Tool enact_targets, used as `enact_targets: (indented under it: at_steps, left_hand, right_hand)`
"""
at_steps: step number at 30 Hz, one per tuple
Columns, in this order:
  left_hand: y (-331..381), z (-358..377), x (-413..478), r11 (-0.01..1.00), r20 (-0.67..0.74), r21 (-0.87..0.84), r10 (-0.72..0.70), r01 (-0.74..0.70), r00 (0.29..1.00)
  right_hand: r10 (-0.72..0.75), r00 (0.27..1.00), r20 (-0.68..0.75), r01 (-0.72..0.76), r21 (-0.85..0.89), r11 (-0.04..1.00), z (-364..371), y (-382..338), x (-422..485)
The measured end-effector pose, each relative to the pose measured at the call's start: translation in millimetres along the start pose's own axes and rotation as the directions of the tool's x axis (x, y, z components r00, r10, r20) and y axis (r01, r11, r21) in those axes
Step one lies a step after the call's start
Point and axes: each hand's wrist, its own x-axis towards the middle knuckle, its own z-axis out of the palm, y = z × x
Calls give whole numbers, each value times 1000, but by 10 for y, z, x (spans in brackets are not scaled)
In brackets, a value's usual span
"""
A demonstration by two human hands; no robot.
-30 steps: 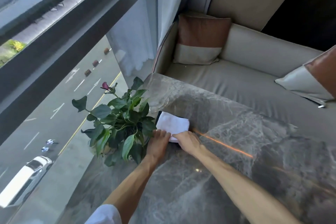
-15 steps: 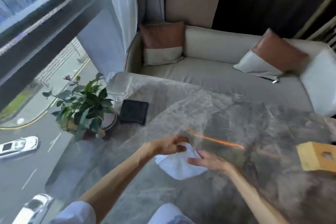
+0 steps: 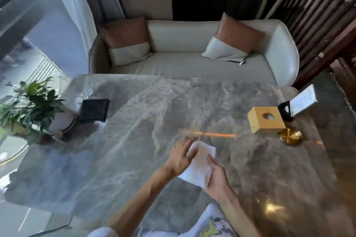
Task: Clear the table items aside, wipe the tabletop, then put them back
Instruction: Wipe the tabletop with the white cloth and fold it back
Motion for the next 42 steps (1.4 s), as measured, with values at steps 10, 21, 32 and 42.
enact_targets:
  at_steps: [10,21,32,42]
  left_hand:
    - [-1807,63,14,800,-308,-11,-573,600,759]
    - [-2910,210,413,634,-586,59,-604,771,541]
    - [-2963,240,445,624,-619,68,-585,779,523]
    - [-2933,253,440,645,-654,71,-546,761,524]
  right_hand:
    - [-318,891,-324,210,-328,921,-724,-592,555]
    - [-599,799,-46,165,-942,293,-804,-1121,2394]
    - [-662,745,84,69,-996,-49,-714,-989,2854]
    - [-224,871,437,396,-895,-207,-175,-829,2916]
